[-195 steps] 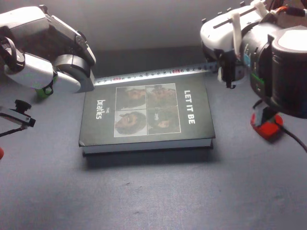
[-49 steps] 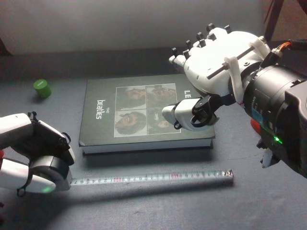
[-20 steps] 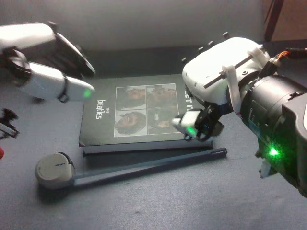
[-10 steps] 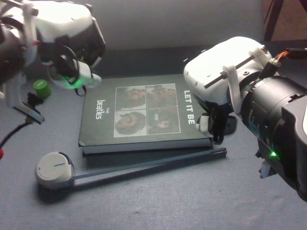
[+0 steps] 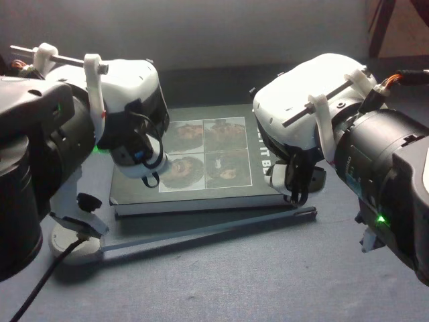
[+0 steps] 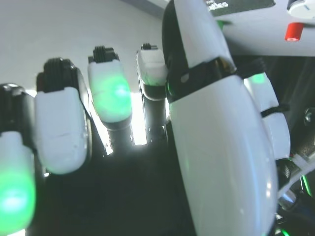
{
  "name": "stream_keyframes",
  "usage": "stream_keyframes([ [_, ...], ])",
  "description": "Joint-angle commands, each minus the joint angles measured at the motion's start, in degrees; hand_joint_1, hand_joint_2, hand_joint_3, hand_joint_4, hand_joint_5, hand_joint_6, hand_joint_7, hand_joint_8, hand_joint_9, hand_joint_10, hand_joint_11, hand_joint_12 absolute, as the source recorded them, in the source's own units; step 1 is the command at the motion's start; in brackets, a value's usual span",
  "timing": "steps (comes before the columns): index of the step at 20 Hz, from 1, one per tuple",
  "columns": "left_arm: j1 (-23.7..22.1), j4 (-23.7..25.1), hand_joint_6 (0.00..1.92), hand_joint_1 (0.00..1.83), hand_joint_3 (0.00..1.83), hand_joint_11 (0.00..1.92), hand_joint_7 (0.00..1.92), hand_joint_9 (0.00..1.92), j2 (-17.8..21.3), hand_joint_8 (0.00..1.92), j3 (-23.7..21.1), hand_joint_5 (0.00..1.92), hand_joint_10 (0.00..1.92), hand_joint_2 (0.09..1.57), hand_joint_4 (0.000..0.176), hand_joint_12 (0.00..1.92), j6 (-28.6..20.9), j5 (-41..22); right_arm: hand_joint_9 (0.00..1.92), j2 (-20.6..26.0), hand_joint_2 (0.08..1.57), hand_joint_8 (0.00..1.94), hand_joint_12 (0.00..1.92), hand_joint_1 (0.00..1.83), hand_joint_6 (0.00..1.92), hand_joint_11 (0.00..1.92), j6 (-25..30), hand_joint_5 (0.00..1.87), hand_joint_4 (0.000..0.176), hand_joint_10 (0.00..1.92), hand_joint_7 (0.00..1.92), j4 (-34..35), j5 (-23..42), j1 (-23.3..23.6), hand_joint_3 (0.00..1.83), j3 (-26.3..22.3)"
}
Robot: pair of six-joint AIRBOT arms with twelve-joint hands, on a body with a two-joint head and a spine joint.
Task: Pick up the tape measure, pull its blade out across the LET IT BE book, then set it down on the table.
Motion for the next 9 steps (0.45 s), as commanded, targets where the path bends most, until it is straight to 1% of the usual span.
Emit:
stream_keyframes([
  [1,-0.68,4.77,1.92,1.13,0.01,1.39,1.33,1.39,-0.35,1.92,0.39,1.20,1.92,1.14,0.018,1.92,-0.01,-1.68,1.67,0.15,1.29,1.94,1.92,0.92,1.92,1.89,0.08,1.22,0.176,1.92,1.46,-5.12,-0.60,0.09,0.00,-0.29],
  [4,-0.37,4.87,1.92,1.13,0.01,1.40,1.34,1.39,-0.51,1.92,0.77,1.21,1.92,1.14,0.023,1.92,-0.01,-1.68,1.67,0.15,1.29,1.94,1.92,0.95,1.92,1.90,0.08,1.26,0.176,1.92,1.47,-5.17,-0.56,0.04,0.00,-0.36],
  [5,-0.38,4.88,1.92,1.14,0.00,1.41,1.33,1.40,-0.39,1.92,0.79,1.22,1.92,1.14,0.029,1.92,-0.01,-1.65,1.68,0.16,1.29,1.94,1.92,0.95,1.92,1.90,0.05,1.28,0.176,1.92,1.48,-5.19,-0.58,0.02,0.00,-0.39],
  [6,-0.54,4.89,1.92,1.14,0.00,1.41,1.33,1.40,-0.28,1.92,0.79,1.22,1.92,1.14,0.029,1.92,-0.01,-1.42,1.68,0.16,1.29,1.94,1.92,0.95,1.92,1.90,0.04,1.28,0.176,1.92,1.48,-5.26,-0.57,0.01,0.00,-0.39],
  [7,-0.89,4.89,1.92,1.14,0.00,1.41,1.34,1.40,-0.25,1.92,0.74,1.21,1.92,1.14,0.034,1.92,-0.01,-1.31,1.69,0.16,1.30,1.94,1.92,0.94,1.92,1.90,0.04,1.24,0.176,1.92,1.48,-5.31,-0.53,0.00,0.00,-0.42],
  [9,-1.78,5.04,1.92,1.14,0.00,1.41,1.34,1.40,-0.25,1.92,0.61,1.21,1.92,1.14,0.035,1.92,-0.01,-1.31,1.69,0.16,1.30,1.94,1.92,0.94,1.92,1.90,0.04,1.23,0.176,1.92,1.48,-5.40,-0.48,-0.06,0.00,-0.43],
])
